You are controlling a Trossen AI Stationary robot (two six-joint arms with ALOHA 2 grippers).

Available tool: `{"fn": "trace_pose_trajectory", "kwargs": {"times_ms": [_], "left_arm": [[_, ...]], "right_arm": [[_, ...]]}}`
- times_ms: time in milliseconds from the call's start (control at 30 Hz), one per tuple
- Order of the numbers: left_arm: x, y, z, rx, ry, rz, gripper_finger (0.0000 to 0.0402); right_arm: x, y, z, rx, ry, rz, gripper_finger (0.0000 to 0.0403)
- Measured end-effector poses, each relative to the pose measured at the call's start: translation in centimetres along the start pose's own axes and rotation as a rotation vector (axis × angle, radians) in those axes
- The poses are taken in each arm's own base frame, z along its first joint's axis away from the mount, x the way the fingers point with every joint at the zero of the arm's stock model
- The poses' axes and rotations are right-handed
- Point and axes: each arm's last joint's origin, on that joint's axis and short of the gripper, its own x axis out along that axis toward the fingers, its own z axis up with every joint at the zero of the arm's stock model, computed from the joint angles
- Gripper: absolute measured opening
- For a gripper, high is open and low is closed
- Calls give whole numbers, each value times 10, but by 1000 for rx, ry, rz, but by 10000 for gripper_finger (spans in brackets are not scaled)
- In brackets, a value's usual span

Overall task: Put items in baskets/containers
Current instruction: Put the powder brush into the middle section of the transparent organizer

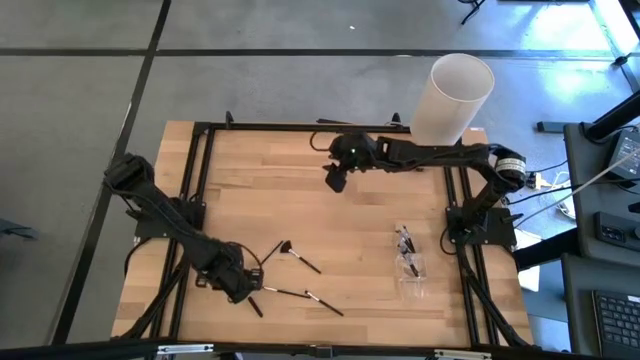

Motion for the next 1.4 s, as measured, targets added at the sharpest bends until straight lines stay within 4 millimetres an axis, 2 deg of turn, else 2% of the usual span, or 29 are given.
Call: {"fn": "trace_pose_trajectory", "kwargs": {"times_ms": [167,300,533,700,1000,1233,1400], "left_arm": [[10,-6,-6,-41,29,-25,183],[29,-12,-3,-59,0,0,216],[47,-17,-5,-57,3,5,236],[54,-17,-7,-39,-8,20,213],[58,-12,-8,-7,-27,49,137],[59,-11,-7,117,-20,72,79],[58,-10,-7,256,-17,73,53]], "right_arm": [[1,-8,7,12,-54,58,194],[1,-14,10,6,-79,59,194],[1,-23,15,23,-126,43,194],[0,-22,17,22,-146,46,194],[0,-21,17,25,-147,65,194],[0,-21,17,35,-145,66,194],[0,-21,17,42,-145,67,194]]}}
